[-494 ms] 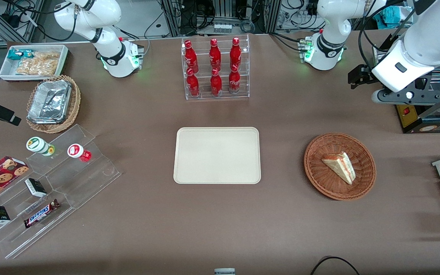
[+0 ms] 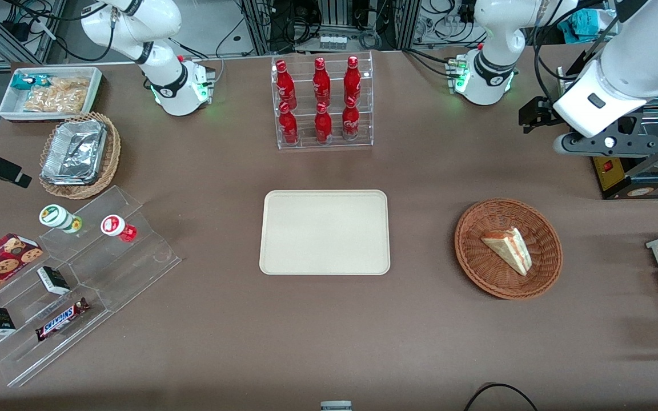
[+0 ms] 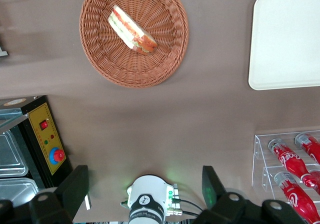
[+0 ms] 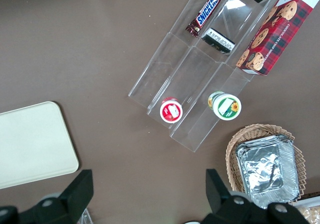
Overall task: Place sandwich from basket to tray
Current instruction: 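Move the left gripper down over the wrapped sandwich in the wicker basket, then lower the open left gripper around the sandwich and close it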
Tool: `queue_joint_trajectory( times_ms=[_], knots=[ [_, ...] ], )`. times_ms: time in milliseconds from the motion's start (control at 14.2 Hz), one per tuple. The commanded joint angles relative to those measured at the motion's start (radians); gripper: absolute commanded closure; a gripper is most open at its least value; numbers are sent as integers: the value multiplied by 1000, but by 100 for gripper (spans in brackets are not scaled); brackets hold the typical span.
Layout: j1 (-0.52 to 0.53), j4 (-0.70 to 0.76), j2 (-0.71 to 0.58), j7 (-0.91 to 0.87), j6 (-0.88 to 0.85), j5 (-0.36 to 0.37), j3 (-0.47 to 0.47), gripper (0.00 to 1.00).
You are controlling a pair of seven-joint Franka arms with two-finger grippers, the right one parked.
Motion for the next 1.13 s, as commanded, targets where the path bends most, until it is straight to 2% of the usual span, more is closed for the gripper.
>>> queue_joint_trajectory(
  times_ms=[0, 141, 282, 424, 635, 918, 1059],
  knots=[
    [6, -62, -7, -6, 32, 17, 6, 0],
    [9, -114, 3, -8, 79, 20, 12, 0],
    [18, -229, 5, -46, 174, 22, 12, 0],
    [32, -390, -6, -173, 338, 23, 12, 0],
    [34, -557, 9, -357, 582, 23, 22, 0],
    [73, -653, 98, -414, 759, 8, 55, 0],
    [80, -662, 150, -507, 821, 5, 55, 0]
  ],
)
